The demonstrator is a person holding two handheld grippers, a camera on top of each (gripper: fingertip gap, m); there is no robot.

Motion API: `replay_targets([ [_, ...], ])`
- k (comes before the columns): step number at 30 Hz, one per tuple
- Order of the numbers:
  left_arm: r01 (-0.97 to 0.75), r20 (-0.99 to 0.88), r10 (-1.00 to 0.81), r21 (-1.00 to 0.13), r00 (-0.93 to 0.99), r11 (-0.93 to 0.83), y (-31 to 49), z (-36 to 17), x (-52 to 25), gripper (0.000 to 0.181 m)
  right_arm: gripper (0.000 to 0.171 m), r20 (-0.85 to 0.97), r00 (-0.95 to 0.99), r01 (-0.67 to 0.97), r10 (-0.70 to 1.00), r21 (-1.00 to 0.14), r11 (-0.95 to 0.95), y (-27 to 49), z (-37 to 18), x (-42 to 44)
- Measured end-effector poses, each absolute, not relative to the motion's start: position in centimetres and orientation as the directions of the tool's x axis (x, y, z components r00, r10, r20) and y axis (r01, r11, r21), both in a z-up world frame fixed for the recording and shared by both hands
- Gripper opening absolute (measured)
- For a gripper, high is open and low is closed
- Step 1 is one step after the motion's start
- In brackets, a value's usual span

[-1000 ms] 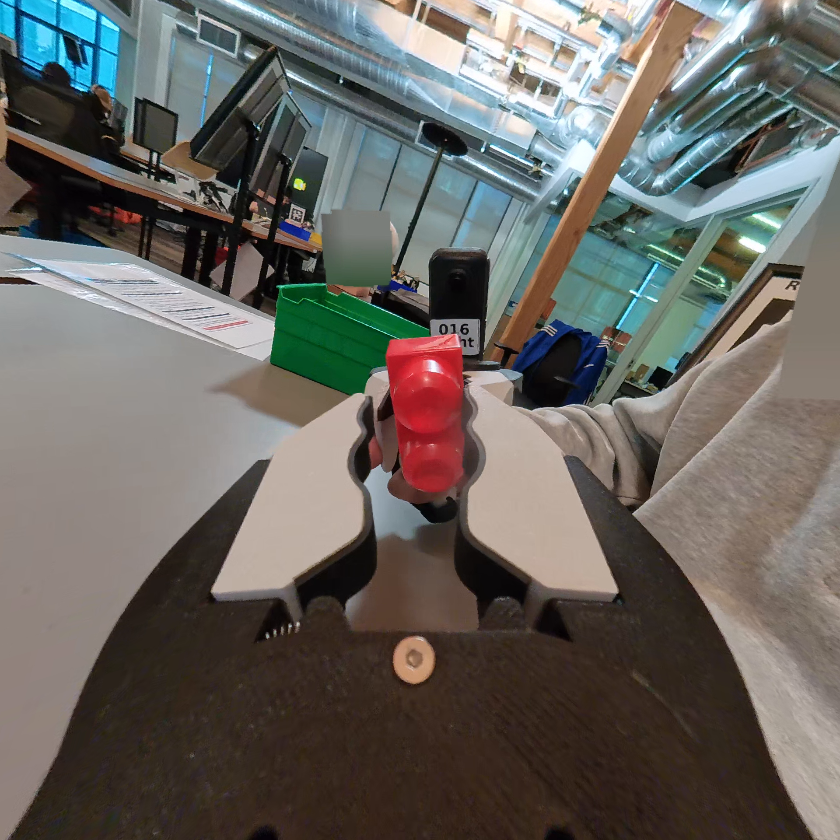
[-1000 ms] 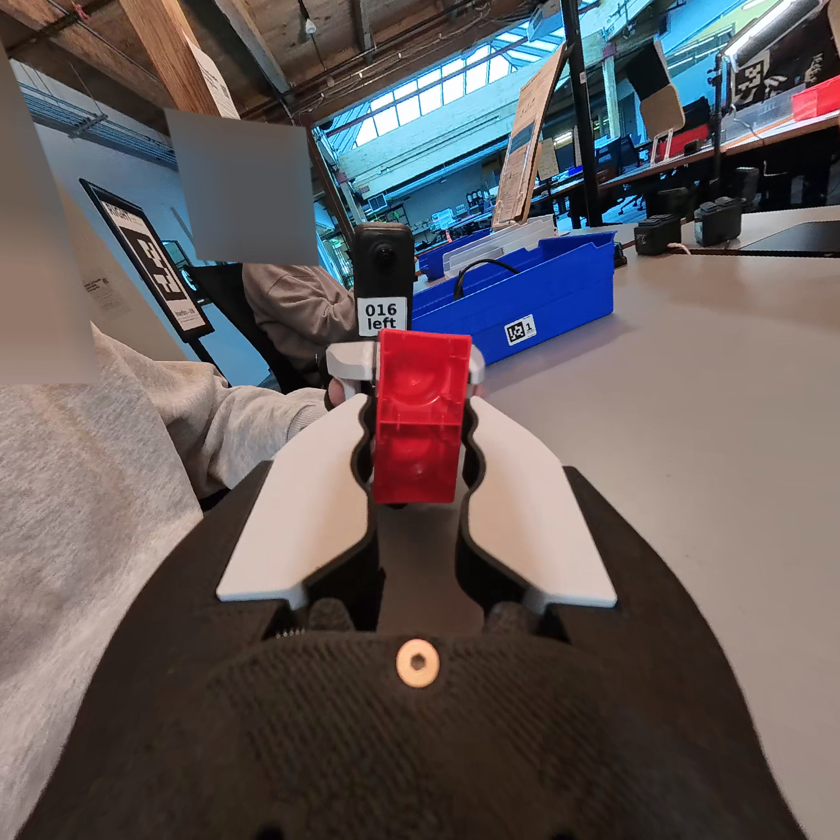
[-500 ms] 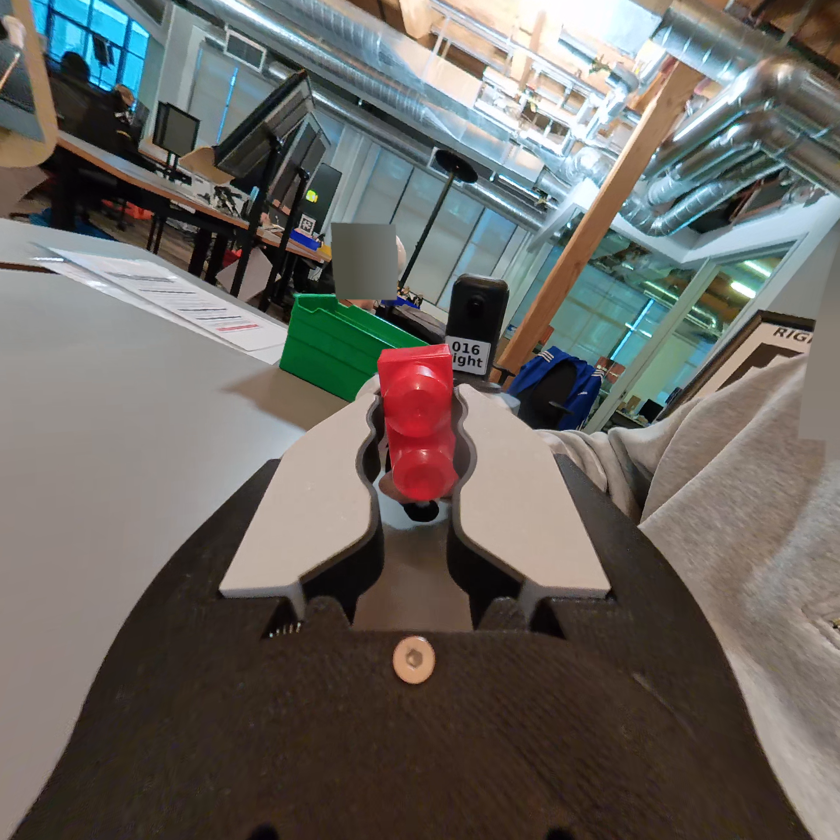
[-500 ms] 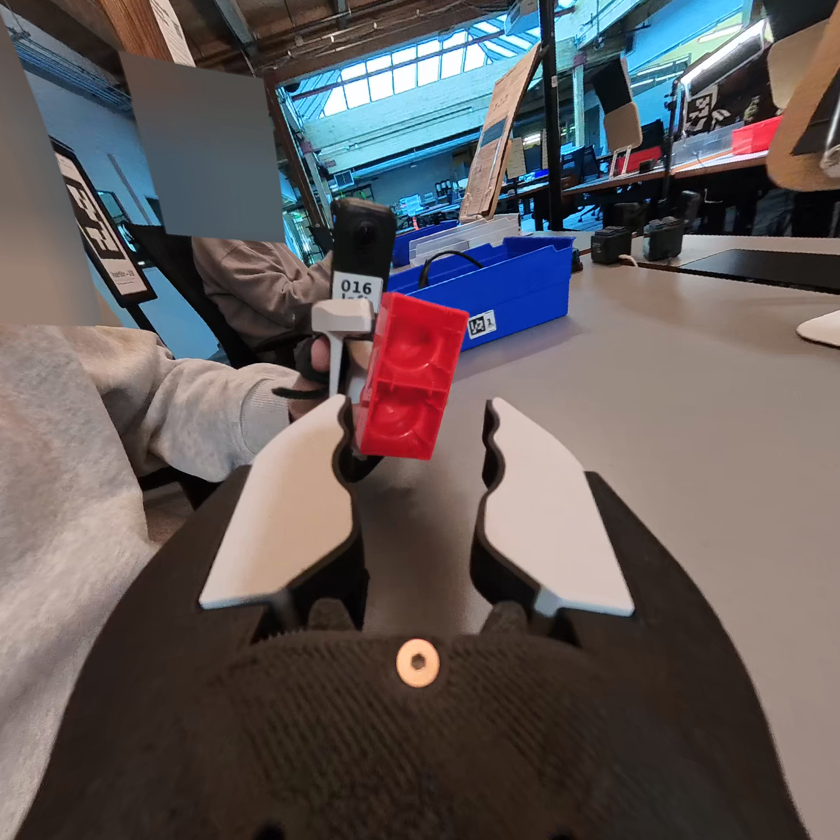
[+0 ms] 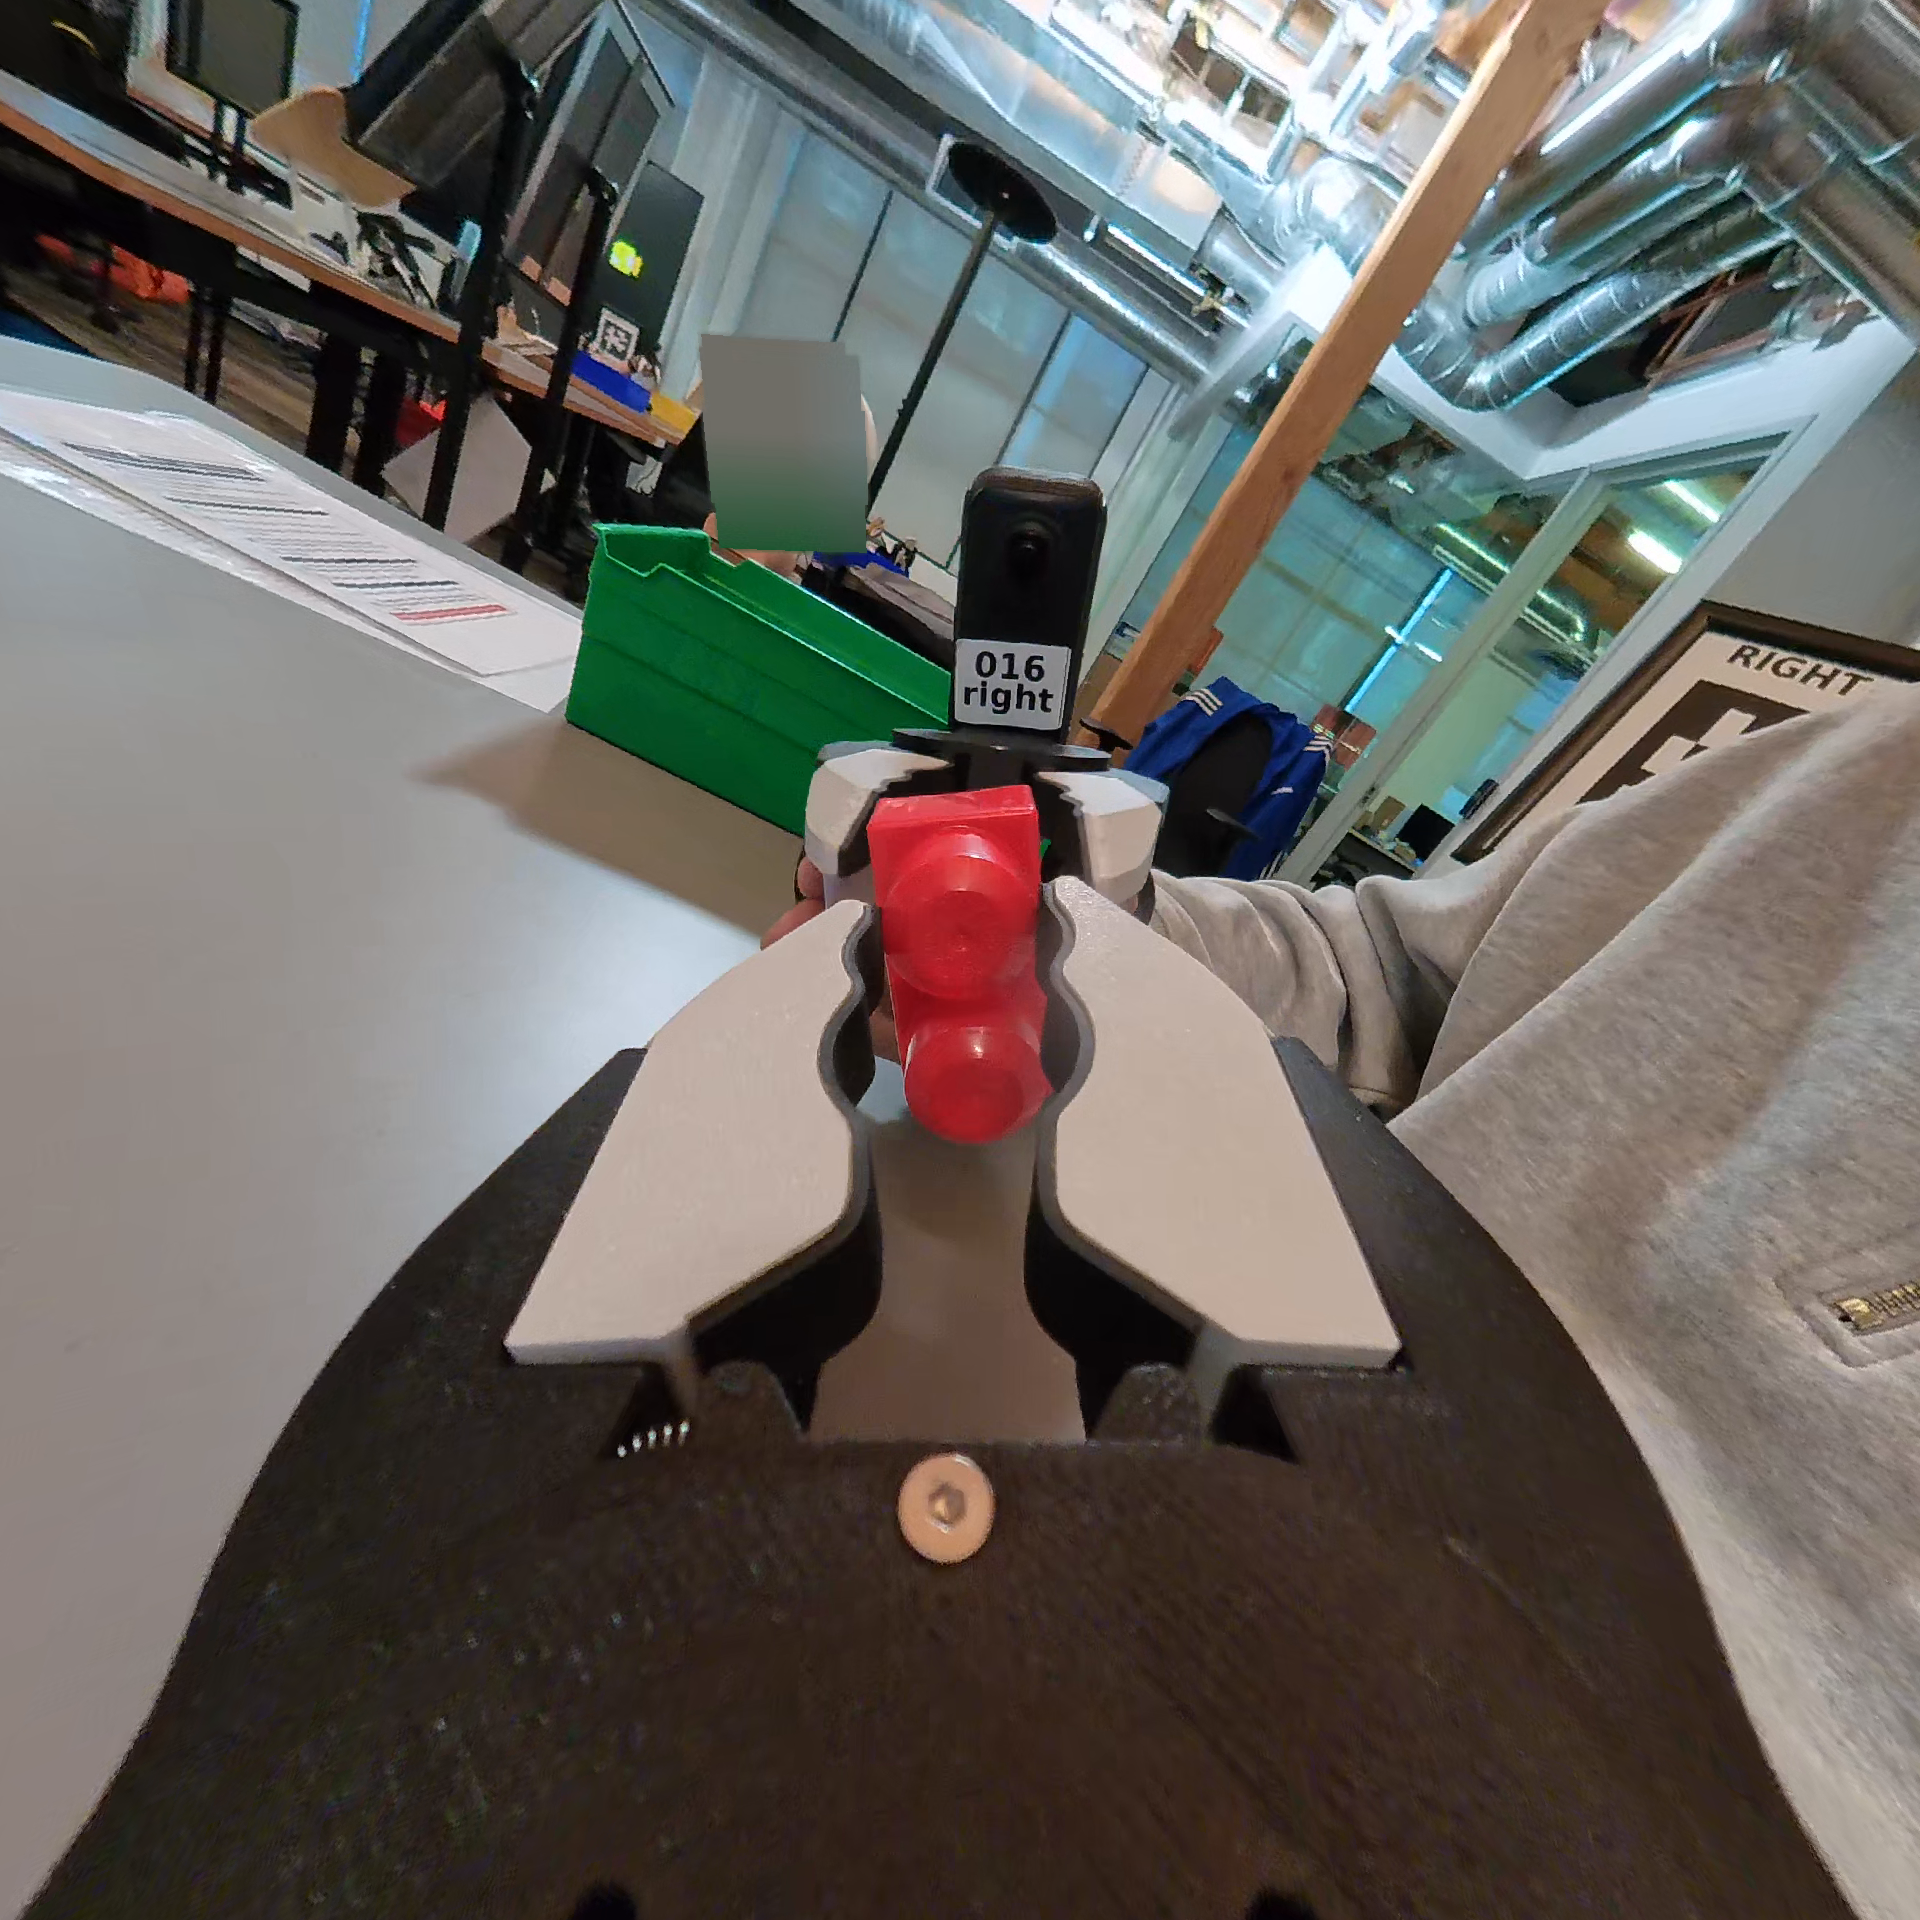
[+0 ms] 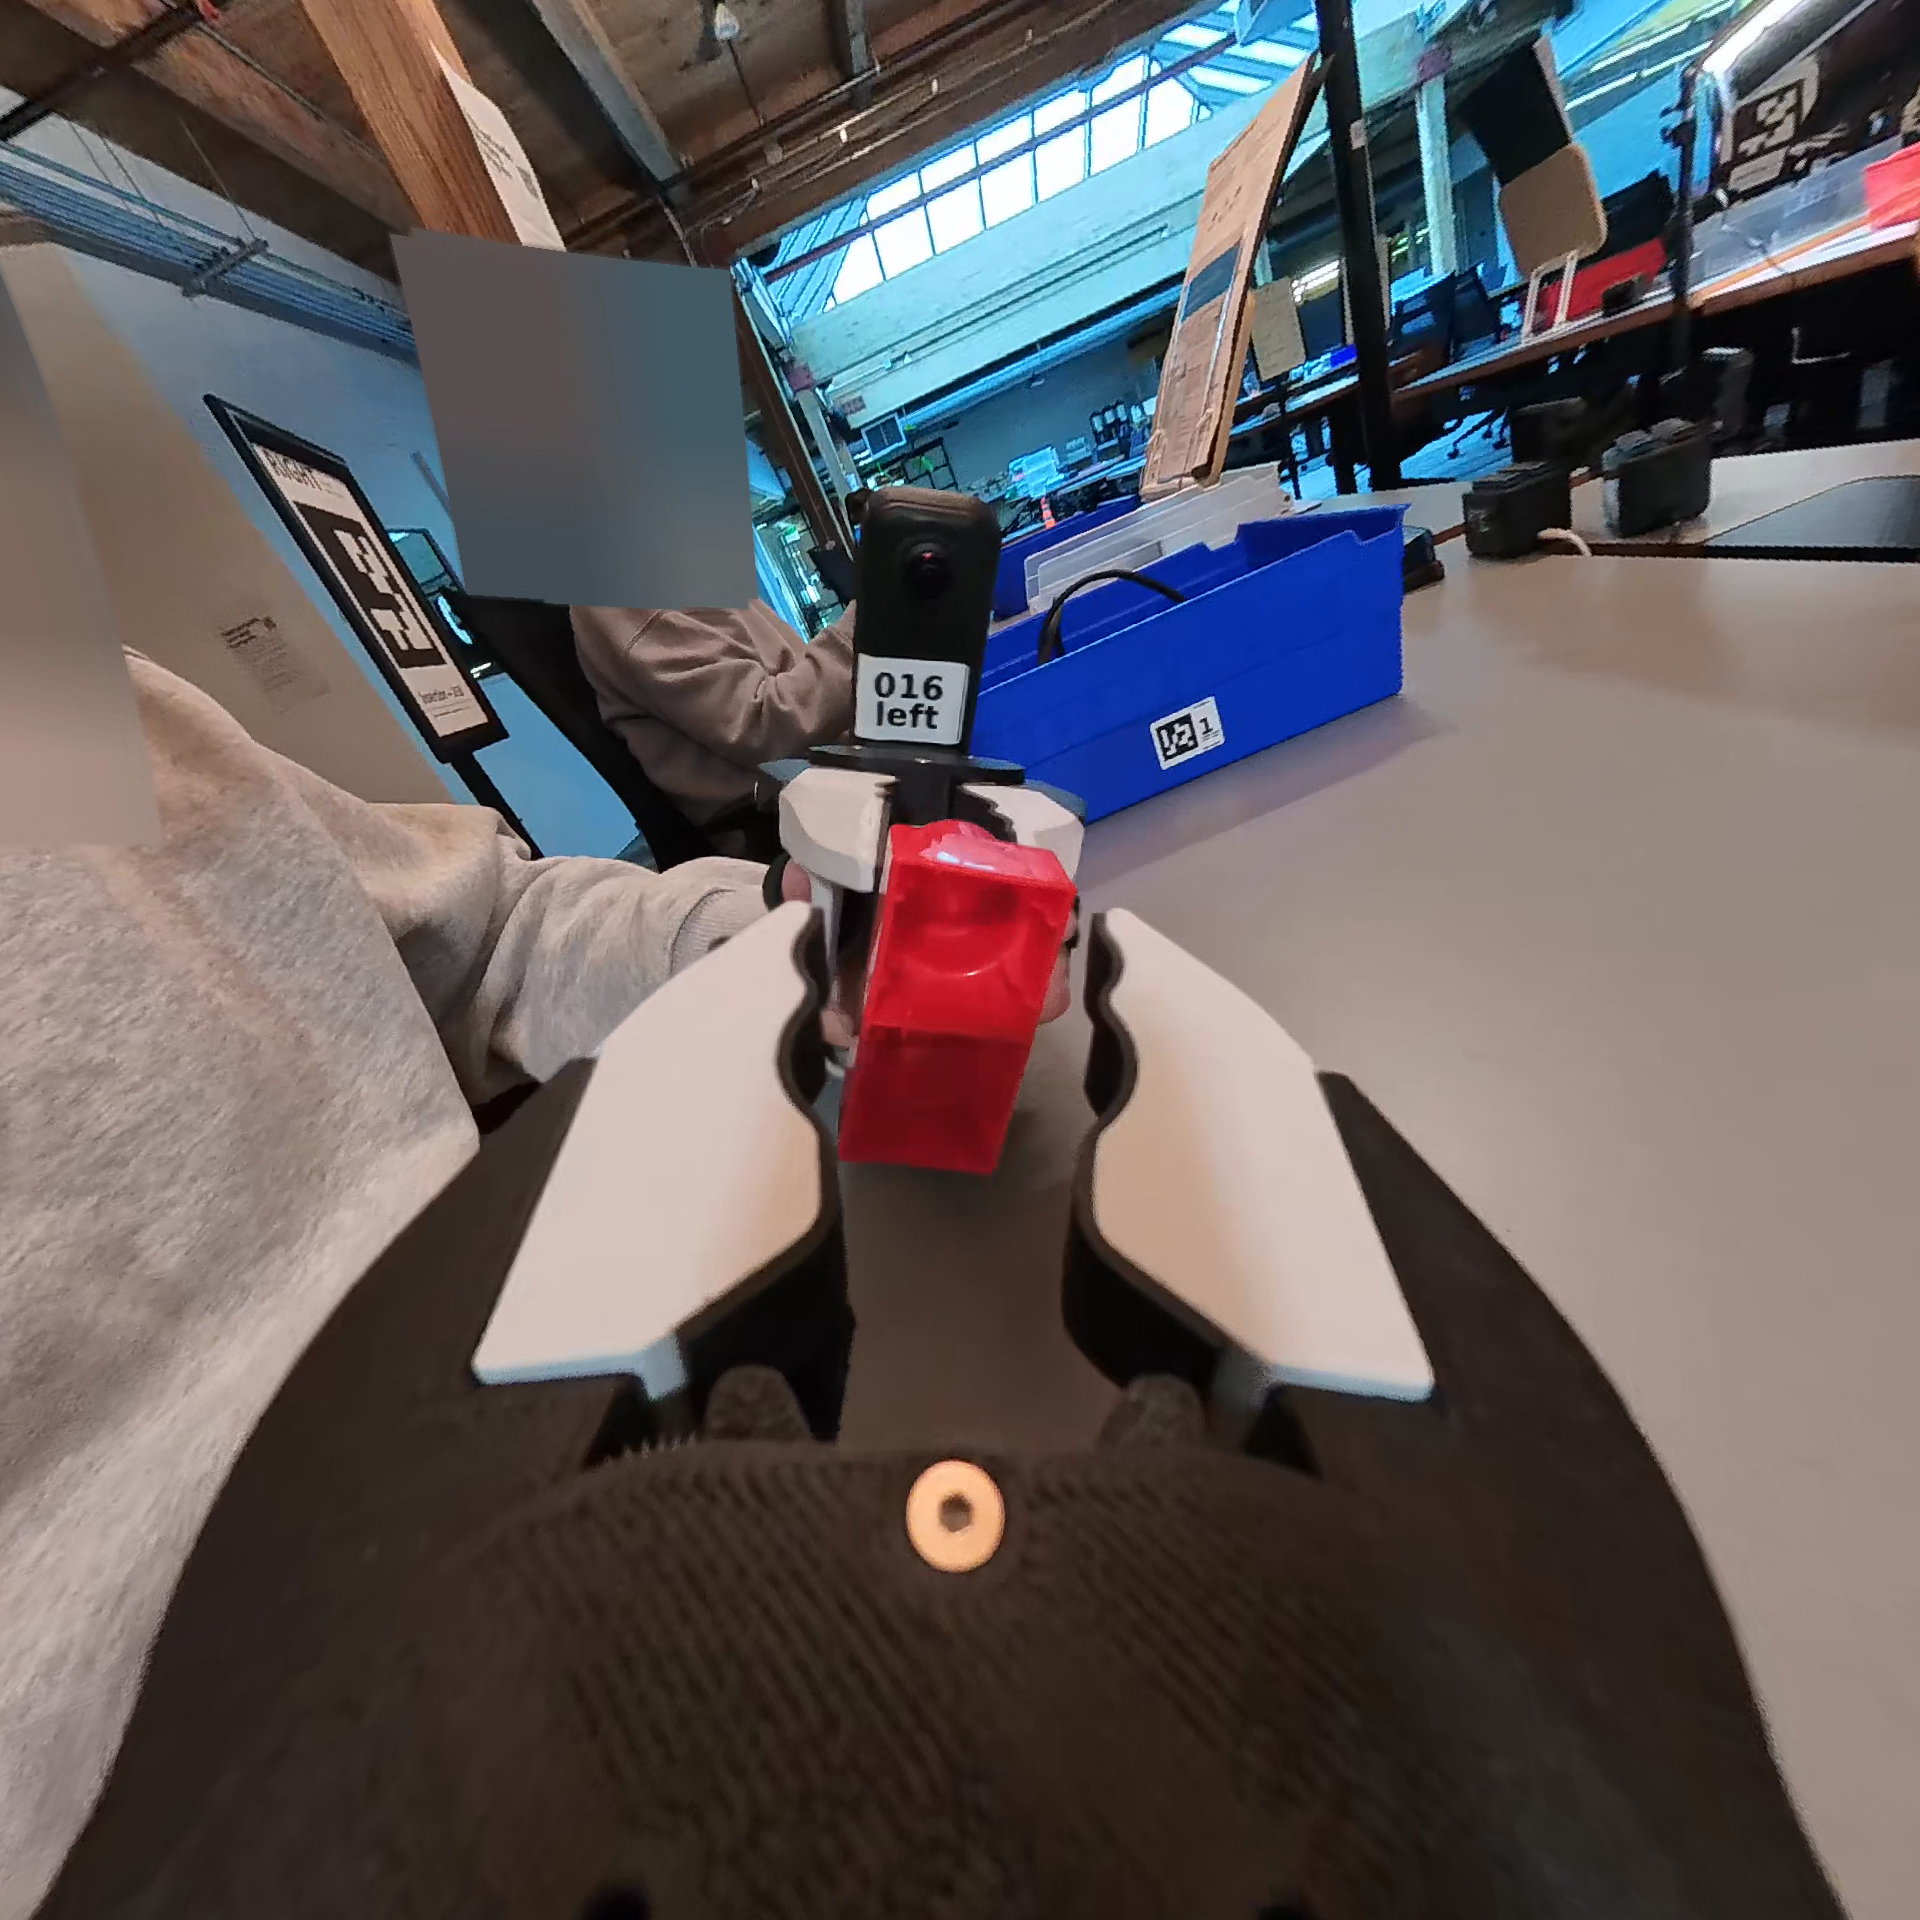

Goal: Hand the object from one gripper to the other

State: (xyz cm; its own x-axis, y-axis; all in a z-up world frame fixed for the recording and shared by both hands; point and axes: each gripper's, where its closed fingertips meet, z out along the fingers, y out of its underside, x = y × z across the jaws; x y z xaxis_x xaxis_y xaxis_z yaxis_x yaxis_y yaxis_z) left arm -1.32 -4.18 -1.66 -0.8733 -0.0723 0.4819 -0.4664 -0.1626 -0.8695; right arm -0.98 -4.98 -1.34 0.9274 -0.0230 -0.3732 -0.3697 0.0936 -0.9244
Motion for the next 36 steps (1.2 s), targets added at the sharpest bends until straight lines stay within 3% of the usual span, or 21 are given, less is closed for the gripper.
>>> replay_targets([
  [3,-0.468,0.480,-0.058,-0.871,-0.875,-0.151,-4.5,-1.6,-1.7,0.028,0.036,-0.367,0.930,-0.364,-0.021,-0.927,0.092,-5.0,-1.4,-1.0],
  [8,-0.469,0.485,-0.075,-0.868,-0.871,-0.164,-4.7,-1.8,-1.5,0.030,0.035,-0.349,0.937,-0.342,-0.037,-0.932,0.117,-5.3,-0.7,-0.8],
  [11,-0.457,0.472,-0.106,-0.879,-0.875,-0.139,-4.8,-2.4,-1.2,0.051,0.034,-0.337,0.940,-0.322,-0.047,-0.926,0.195,-6.5,1.8,-0.3],
  [14,-0.461,0.473,-0.105,-0.879,-0.875,-0.126,-4.8,-2.7,-1.2,0.047,0.034,-0.313,0.947,-0.278,-0.078,-0.915,0.291,-9.1,5.8,0.4],
  [17,-0.481,0.492,-0.090,-0.869,-0.866,-0.119,-5.0,-2.9,-1.4,0.045,0.034,-0.257,0.942,-0.193,-0.217,-0.941,0.276,-13.4,9.2,1.9],
  [21,-0.490,0.500,-0.082,-0.864,-0.862,-0.115,-5.2,-2.9,-1.5,0.044,0.034,-0.264,0.798,-0.225,-0.542,-0.965,0.138,-23.6,10.2,5.8],
  [25,-0.505,0.514,-0.074,-0.855,-0.854,-0.118,-5.3,-3.0,-1.5,0.044,0.034,-0.352,0.537,-0.463,-0.767,-0.882,0.081,-34.6,4.7,7.4],
  [28,-0.512,0.521,-0.073,-0.851,-0.850,-0.117,-5.3,-3.1,-1.5,0.044,0.035,-0.473,0.429,-0.623,-0.770,-0.772,0.126,-38.1,0.0,6.3],
  [36,-0.514,0.522,-0.078,-0.852,-0.849,-0.102,-5.5,-3.4,-1.5,0.044,0.035,-0.391,0.382,-0.716,-0.837,-0.698,0.000,-38.7,-4.8,6.5],
])
